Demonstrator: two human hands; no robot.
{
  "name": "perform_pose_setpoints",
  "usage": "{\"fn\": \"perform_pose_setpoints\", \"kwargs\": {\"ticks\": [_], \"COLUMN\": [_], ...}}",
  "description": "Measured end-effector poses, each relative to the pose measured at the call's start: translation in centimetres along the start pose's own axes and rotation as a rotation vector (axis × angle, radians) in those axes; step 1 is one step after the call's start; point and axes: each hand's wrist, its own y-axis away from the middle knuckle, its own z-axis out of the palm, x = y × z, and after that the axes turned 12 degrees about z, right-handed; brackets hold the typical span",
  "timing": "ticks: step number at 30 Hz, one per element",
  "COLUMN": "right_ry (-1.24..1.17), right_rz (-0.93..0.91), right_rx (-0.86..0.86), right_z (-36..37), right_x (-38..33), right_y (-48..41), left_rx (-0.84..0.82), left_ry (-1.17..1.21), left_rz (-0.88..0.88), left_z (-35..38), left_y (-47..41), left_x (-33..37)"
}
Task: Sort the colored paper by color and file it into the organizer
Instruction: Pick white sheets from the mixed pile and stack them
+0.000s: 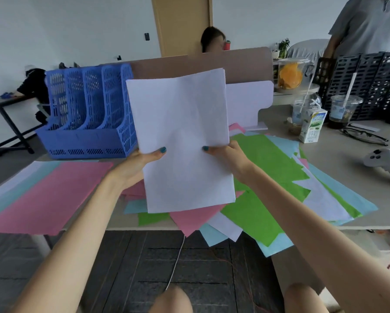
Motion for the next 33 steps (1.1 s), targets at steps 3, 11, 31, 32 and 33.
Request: {"fn": "perform_pose_setpoints", "kwargs": {"ticks": [3,11,31,32,33], "right_ry": [0.01,0.031,0.04,0.041,0.041], "right_rz": [0.049,0.142,0.3,0.301,0.302], "right_rx": [-0.046,-0.189,-0.012,-0.009,-0.006], "right_z": [3.7,13.9,38.8,39.8,40.8], "right_x": [0.9,3.2,7.7,7.8,8.0], "right_y": [-1.1,-2.9,-3.9,-4.0,-4.1], "left_rx": [0.058,0.134,0.296,0.294,0.283], "left_ry": [0.007,-0.012,0.071,0.071,0.061], "left_rz": [-0.021,-0.079,-0.304,-0.314,-0.317], "left_z": [-3.5,-12.4,-33.4,-34.5,-35.4], "left_y": [1.4,6.5,18.1,18.3,18.6], "left_x": [-0.7,-1.2,-2.9,-3.1,-3.1]}}
